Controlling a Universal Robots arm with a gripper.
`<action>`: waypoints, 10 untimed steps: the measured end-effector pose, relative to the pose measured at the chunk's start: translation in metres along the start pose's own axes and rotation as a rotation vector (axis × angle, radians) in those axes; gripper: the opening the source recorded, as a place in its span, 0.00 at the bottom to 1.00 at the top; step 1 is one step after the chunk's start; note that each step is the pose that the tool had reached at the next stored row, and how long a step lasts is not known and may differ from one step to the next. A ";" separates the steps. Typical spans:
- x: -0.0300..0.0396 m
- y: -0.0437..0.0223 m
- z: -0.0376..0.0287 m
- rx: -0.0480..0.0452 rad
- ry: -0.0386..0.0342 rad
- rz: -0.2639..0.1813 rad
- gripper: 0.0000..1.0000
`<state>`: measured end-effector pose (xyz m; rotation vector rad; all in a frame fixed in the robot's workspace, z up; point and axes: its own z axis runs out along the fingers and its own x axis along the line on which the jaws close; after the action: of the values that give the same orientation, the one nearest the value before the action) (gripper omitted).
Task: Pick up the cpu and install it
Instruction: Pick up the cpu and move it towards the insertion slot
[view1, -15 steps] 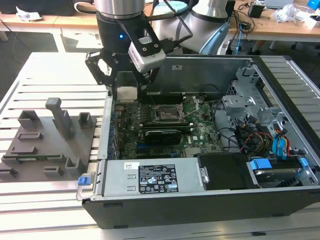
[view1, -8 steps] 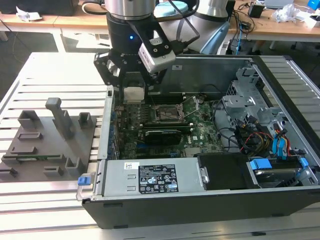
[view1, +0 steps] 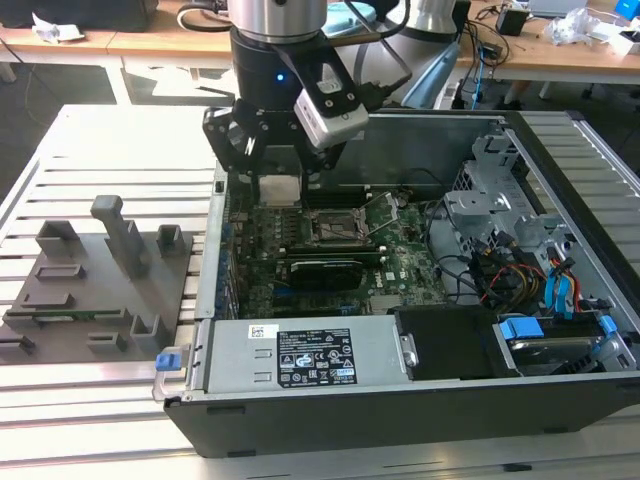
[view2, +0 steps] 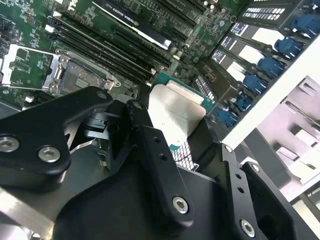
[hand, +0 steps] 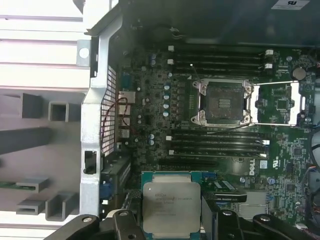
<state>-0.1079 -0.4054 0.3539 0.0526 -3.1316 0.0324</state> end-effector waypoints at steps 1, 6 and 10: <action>-0.0014 0.0000 0.0002 0.0000 0.0002 0.000 0.55; -0.0080 -0.0002 0.0016 0.0000 0.0010 0.000 0.55; -0.0128 -0.0004 0.0025 0.0000 0.0017 0.000 0.55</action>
<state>-0.0951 -0.4054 0.3514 0.0527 -3.1299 0.0324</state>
